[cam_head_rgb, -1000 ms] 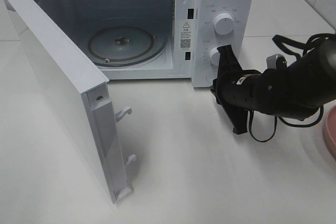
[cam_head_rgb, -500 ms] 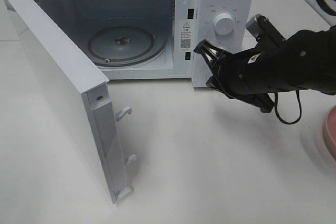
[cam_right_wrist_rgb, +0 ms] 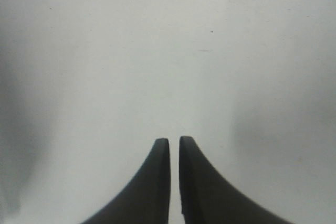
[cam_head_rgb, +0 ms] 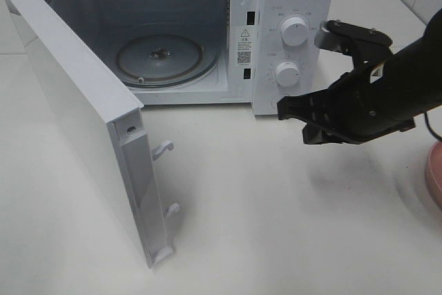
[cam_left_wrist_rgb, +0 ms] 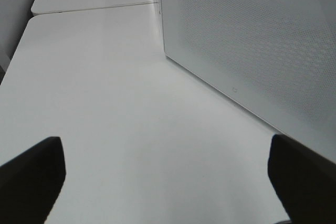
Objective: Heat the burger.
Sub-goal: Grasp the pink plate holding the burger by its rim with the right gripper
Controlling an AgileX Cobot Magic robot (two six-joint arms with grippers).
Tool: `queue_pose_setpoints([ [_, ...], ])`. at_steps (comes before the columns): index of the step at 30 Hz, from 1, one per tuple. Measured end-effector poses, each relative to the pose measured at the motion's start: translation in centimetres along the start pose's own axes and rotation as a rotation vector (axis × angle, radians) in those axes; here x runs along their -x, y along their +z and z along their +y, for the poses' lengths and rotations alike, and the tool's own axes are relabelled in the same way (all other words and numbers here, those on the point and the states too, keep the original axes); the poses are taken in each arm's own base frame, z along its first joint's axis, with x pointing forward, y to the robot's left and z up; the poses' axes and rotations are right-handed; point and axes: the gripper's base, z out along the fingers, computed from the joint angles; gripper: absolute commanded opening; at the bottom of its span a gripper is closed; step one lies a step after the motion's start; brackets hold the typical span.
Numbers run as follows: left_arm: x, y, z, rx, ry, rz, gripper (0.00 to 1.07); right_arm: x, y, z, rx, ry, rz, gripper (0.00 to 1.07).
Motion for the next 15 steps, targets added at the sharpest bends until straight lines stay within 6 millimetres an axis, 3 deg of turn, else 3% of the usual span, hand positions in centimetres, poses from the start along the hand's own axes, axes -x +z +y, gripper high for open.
queue_pose_setpoints([
  [4, 0.0, 0.0, 0.0, 0.0, 0.0, 0.0, 0.98, 0.2, -2.4, -2.0, -0.074, -0.068, 0.035, 0.1],
  [10, 0.0, 0.0, 0.0, 0.0, 0.0, 0.0, 0.98, 0.1, -4.2, -3.5, -0.135, -0.084, 0.07, 0.15],
  [12, 0.0, 0.0, 0.0, 0.0, 0.0, 0.0, 0.98, -0.3, -5.7, -5.0, -0.189, -0.099, 0.124, 0.36],
  [15, 0.0, 0.0, 0.0, 0.0, 0.0, 0.0, 0.98, -0.4, -5.9, -5.3, -0.2, -0.108, 0.142, 0.42],
])
